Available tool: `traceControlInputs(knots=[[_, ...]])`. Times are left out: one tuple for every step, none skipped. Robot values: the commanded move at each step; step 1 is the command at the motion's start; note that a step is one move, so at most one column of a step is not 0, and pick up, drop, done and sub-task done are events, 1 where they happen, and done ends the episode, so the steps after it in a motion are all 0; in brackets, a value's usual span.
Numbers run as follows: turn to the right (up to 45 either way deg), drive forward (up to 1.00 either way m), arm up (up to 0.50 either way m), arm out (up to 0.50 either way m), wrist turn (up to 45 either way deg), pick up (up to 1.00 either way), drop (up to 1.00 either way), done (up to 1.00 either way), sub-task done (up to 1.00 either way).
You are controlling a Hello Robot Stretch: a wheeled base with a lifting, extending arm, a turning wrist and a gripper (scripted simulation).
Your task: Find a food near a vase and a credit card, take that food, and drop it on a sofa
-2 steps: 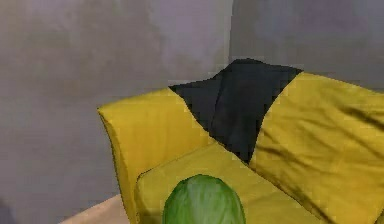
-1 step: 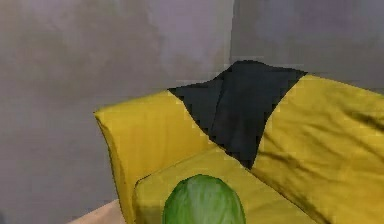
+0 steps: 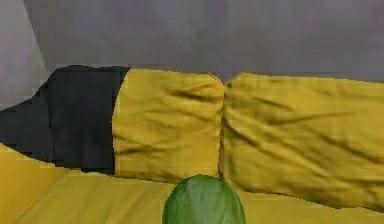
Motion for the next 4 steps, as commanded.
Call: traceControlInputs(knots=[[45.0,0.0,0.0,0.0,0.0,0.0,0.0,0.0,0.0],[18.0,0.0,0.0,0.0,0.0,0.0,0.0,0.0,0.0],[-45.0,0.0,0.0,0.0,0.0,0.0,0.0,0.0,0.0],[-45.0,0.0,0.0,0.0,0.0,0.0,0.0,0.0,0.0]])
